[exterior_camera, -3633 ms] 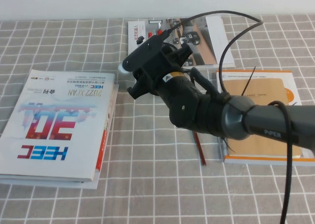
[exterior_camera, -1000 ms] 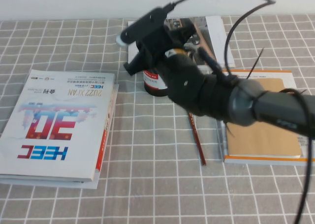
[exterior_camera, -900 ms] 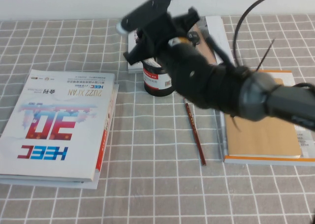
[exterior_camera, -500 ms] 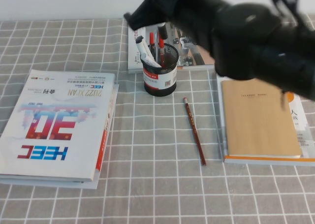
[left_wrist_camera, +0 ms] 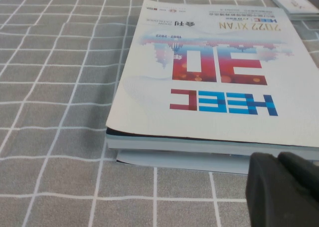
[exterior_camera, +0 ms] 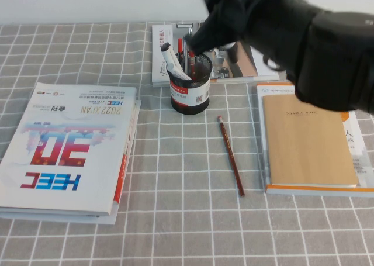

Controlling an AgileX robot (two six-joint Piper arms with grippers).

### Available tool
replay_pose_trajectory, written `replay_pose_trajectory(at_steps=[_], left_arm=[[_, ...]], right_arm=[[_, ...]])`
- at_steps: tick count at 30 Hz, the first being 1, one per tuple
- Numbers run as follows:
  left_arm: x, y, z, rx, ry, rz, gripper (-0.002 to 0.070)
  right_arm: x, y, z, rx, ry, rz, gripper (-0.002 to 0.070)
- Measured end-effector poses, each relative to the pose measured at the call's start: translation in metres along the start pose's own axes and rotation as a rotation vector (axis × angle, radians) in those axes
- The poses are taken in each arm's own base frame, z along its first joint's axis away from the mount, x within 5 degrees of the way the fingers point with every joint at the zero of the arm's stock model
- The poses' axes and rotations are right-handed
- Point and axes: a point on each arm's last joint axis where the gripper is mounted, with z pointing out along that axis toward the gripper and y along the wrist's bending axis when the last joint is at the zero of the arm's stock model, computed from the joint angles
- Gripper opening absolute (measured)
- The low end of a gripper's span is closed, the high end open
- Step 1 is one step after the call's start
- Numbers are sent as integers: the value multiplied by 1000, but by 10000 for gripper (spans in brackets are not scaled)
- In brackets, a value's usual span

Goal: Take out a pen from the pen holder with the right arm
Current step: 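Take a marker out of the pen holder and lay it on the table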

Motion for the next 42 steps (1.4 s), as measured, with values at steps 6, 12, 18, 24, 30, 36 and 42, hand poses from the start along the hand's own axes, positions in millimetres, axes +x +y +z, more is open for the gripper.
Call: replay_pose_trajectory(at_steps=[6, 12, 18, 24, 30, 36, 42], left_arm=[[0, 0, 0, 0, 0, 0, -5], [0, 0, 0, 0, 0, 0, -5], [0, 0, 0, 0, 0, 0, -5], [0, 0, 0, 0, 0, 0, -5], [0, 0, 0, 0, 0, 0, -5], [0, 0, 0, 0, 0, 0, -5], [0, 0, 0, 0, 0, 0, -5]], right_arm=[[18, 26, -1, -230, -9, 78, 121], [48, 40, -3, -313, 78, 163, 121], [79, 50, -7, -444, 181, 367, 121], [96, 37, -9, -560, 338, 528, 121], [110, 13, -6, -484, 540, 554, 121], [117, -6, 12, -396, 780, 517, 121], [122, -18, 46, -285, 911, 428, 121]])
